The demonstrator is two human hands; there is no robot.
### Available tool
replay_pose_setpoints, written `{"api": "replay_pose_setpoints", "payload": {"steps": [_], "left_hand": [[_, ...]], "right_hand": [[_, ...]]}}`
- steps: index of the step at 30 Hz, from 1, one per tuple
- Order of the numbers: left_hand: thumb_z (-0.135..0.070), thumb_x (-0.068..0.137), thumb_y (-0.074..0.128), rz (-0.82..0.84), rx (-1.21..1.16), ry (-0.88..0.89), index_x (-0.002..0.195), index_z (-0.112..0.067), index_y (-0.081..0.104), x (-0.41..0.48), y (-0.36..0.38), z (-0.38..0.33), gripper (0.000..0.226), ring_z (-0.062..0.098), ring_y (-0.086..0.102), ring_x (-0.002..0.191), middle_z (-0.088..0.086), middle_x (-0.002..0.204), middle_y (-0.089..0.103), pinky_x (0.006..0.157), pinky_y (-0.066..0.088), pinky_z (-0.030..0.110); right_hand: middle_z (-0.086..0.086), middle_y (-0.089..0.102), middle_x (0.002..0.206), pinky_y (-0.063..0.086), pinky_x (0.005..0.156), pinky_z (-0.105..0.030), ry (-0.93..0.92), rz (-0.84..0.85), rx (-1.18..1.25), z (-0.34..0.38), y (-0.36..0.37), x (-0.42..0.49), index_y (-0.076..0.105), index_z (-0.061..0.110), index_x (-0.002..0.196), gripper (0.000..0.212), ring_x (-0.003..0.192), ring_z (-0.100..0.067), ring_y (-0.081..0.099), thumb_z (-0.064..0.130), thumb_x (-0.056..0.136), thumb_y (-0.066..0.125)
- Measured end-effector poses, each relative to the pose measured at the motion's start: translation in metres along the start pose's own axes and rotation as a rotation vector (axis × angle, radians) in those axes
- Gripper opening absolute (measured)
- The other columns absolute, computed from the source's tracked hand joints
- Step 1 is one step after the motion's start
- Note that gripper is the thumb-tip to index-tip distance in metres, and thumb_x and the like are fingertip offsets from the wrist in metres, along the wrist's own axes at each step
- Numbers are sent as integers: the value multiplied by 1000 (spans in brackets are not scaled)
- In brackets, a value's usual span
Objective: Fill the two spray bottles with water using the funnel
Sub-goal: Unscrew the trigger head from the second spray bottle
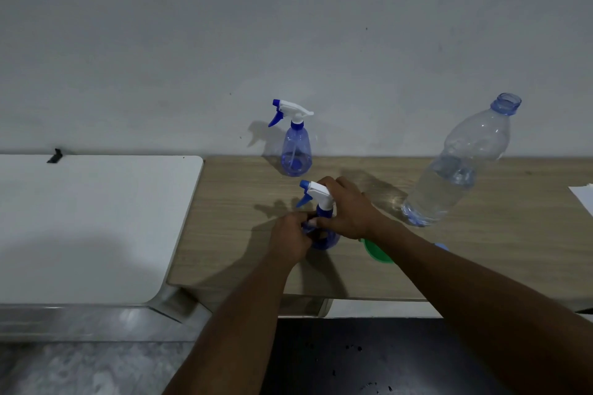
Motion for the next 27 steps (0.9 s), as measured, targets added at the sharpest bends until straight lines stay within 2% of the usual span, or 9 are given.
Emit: {"api": "replay_pose_setpoints", "payload": {"steps": [2, 5, 8, 10, 14, 18, 20, 23, 27], "left_hand": [[-23, 81, 79, -9, 32, -16, 107, -27, 71, 1, 0, 2, 28, 13, 66, 94, -5, 99, 72, 88, 53, 32], [-22, 82, 79, 2, 17, -26, 114, -27, 70, 0, 0, 0, 33, 15, 66, 96, -3, 102, 72, 88, 52, 30], [-22, 83, 77, 5, 12, 5, 115, -26, 70, 1, -1, -1, 33, 13, 66, 96, -3, 103, 72, 88, 52, 31], [-22, 82, 78, -6, 26, 10, 111, -25, 70, 0, -2, -1, 31, 13, 66, 95, -3, 102, 73, 88, 52, 32], [-23, 79, 81, 15, 10, -27, 116, -26, 69, 0, 0, 0, 39, 13, 66, 98, -3, 106, 72, 92, 53, 35], [-24, 82, 77, 7, 43, -1, 115, -25, 70, 0, -1, -1, 33, 15, 66, 99, -4, 105, 73, 91, 53, 36], [-21, 81, 78, -3, 64, -23, 110, -22, 70, 0, 0, 0, 30, 17, 67, 99, -2, 102, 73, 90, 53, 36], [-28, 78, 82, -4, 46, -43, 114, -22, 70, 0, -1, 0, 39, 16, 67, 97, -2, 105, 73, 89, 54, 35], [-25, 82, 78, -9, 32, -6, 113, -24, 71, -1, -2, -3, 32, 15, 67, 96, -2, 103, 74, 85, 52, 30]], "right_hand": [[-3, 53, 115, 43, 93, -47, 15, -19, 2, -1, 0, -1, 44, 26, 130, 58, 104, -26, 52, 42, 82, 73], [-3, 50, 115, 44, 94, -50, -4, 19, 54, 4, 3, -1, 44, 25, 130, 54, 105, -26, 51, 23, 83, 71], [-3, 50, 120, 40, 95, -47, -7, 34, 22, 0, 0, -1, 42, 28, 134, 67, 108, -24, 48, 37, 77, 77], [-3, 53, 118, 41, 95, -47, 5, 2, -5, 0, -1, -1, 42, 28, 132, 64, 107, -24, 50, 44, 79, 75], [-3, 51, 114, 44, 94, -54, -9, 49, 89, 6, 4, 0, 44, 27, 130, 57, 103, -27, 52, 19, 81, 71], [-2, 51, 119, 44, 94, -48, 1, 29, 40, 1, -1, -1, 41, 30, 133, 70, 107, -24, 51, 45, 74, 77], [-4, 54, 117, 44, 94, -48, 27, -3, 27, 1, -1, -1, 43, 27, 131, 61, 105, -25, 53, 42, 81, 74], [-4, 51, 115, 45, 94, -52, 18, 51, 121, 5, 3, -1, 44, 28, 129, 53, 102, -26, 53, 22, 83, 70], [-2, 51, 117, 45, 91, -48, 7, 74, 103, 1, 0, 2, 41, 31, 131, 72, 103, -25, 52, 41, 70, 77]]}}
Point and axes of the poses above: each hand's wrist, its own x-axis towards the middle knuckle, its own y-axis out of the palm, z = x × y, the point moved 8 cm from there along x, towards the middle knuckle
